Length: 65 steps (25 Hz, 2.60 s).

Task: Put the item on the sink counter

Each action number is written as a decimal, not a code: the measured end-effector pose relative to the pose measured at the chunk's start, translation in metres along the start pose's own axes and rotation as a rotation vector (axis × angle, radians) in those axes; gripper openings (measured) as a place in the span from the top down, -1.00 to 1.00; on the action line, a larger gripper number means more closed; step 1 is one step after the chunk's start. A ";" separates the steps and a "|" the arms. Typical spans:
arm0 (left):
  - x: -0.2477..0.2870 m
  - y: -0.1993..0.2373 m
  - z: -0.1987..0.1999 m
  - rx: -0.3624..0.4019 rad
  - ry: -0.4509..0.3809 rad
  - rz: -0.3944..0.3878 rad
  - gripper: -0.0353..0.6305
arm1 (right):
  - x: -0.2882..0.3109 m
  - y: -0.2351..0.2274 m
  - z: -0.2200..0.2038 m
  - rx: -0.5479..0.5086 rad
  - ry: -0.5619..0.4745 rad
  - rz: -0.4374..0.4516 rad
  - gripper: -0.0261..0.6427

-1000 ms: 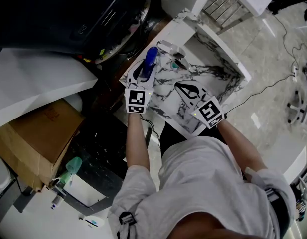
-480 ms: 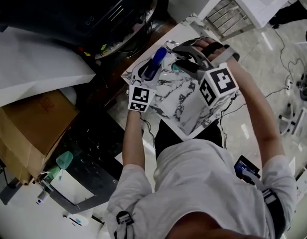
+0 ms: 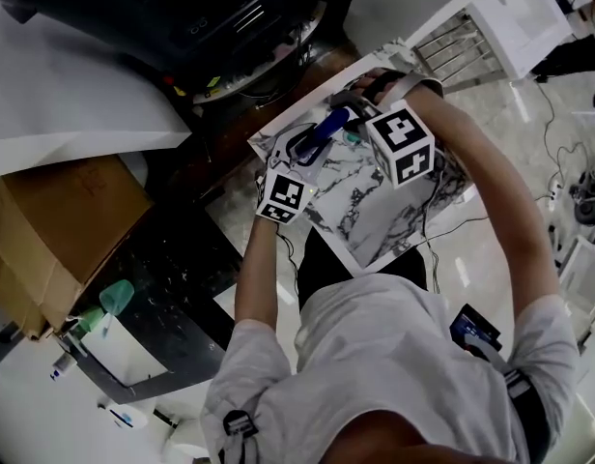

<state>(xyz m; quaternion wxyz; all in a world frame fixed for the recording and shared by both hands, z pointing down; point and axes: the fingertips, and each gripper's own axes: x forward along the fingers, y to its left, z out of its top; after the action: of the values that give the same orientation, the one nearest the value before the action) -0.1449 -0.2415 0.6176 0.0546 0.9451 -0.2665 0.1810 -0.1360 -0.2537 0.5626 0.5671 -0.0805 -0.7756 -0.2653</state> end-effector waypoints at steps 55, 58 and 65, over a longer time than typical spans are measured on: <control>-0.063 0.026 0.002 -0.159 0.048 0.177 0.27 | -0.021 -0.018 0.036 0.373 -0.245 -0.065 0.20; -0.081 0.017 0.006 -0.193 0.039 0.242 0.27 | -0.044 -0.008 0.025 0.475 -0.293 -0.123 0.20; -0.101 -0.027 0.050 -0.280 -0.063 0.409 0.28 | -0.104 0.042 0.035 0.597 -0.458 -0.271 0.31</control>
<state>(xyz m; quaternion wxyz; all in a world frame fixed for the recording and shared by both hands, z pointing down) -0.1952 -0.1799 0.5331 0.1387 0.8599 -0.4763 0.1200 -0.1114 -0.1822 0.4728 0.3380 0.1336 -0.9285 -0.0758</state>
